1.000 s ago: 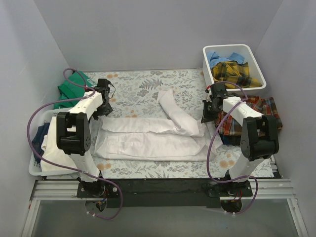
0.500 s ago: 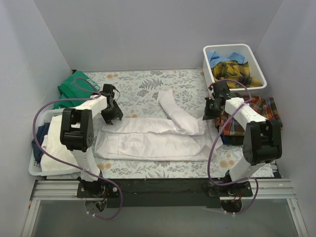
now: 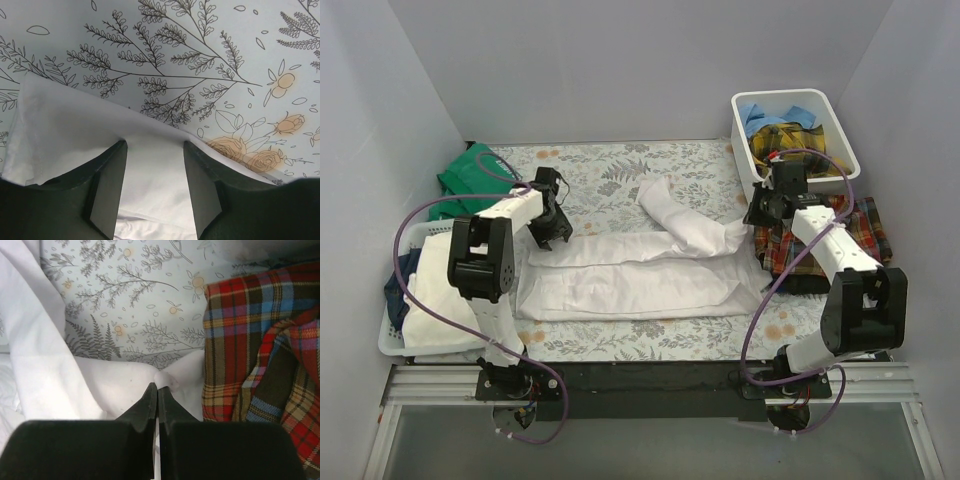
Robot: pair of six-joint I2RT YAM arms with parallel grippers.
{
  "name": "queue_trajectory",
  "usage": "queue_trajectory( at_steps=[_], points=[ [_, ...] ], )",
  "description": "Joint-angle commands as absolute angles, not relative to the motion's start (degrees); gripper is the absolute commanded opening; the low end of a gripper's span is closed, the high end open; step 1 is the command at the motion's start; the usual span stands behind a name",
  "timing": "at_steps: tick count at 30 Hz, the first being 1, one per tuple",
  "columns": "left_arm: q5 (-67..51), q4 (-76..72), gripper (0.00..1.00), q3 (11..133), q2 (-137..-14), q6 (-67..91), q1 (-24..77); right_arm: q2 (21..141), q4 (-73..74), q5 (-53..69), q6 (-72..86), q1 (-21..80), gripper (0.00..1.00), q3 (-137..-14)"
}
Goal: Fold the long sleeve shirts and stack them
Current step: Fold the shirt
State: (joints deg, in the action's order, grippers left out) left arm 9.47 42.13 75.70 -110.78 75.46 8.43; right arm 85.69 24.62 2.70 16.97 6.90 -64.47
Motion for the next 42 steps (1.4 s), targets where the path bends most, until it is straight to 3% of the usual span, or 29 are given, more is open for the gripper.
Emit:
queue_trajectory(
  at_steps=[1,4,5,6,9,12,20,30,36,42],
  points=[
    [13.4,43.3,0.49,74.1,-116.5,75.6,7.9,83.4,23.2,1.7,17.2,5.5,0.01,-60.6],
    [14.9,43.7,0.49,77.2,-117.3,75.0,7.9,85.2,23.3,3.2,16.4,5.4,0.05,-59.3],
    [16.4,43.9,0.49,78.4,-118.2,74.9,7.9,85.8,23.6,3.5,16.3,5.4,0.12,-59.4],
    [17.0,44.1,0.49,80.6,-118.8,74.4,7.9,86.7,24.0,4.0,16.2,5.4,0.26,-59.8],
    [21.2,45.6,0.49,86.1,-121.5,73.5,7.7,86.1,24.0,5.3,16.3,5.4,0.49,-61.2],
    [23.9,47.5,0.49,89.8,-123.8,72.9,6.7,84.3,23.7,5.7,15.8,5.4,0.61,-62.8],
    [20.3,46.4,0.50,90.5,-119.8,71.2,5.6,85.9,23.8,11.6,13.0,6.8,0.60,-64.5],
    [3.0,42.4,0.62,91.7,-109.2,68.7,5.7,94.8,23.7,13.4,13.8,14.2,0.55,-69.8],
    [-7.2,39.7,0.62,94.7,-109.9,68.6,8.6,99.0,24.3,13.3,17.6,13.9,0.49,-66.5],
    [-10.0,38.6,0.63,102.0,-115.7,67.9,15.2,101.7,26.9,12.6,18.1,13.9,0.47,-65.1]
  ],
)
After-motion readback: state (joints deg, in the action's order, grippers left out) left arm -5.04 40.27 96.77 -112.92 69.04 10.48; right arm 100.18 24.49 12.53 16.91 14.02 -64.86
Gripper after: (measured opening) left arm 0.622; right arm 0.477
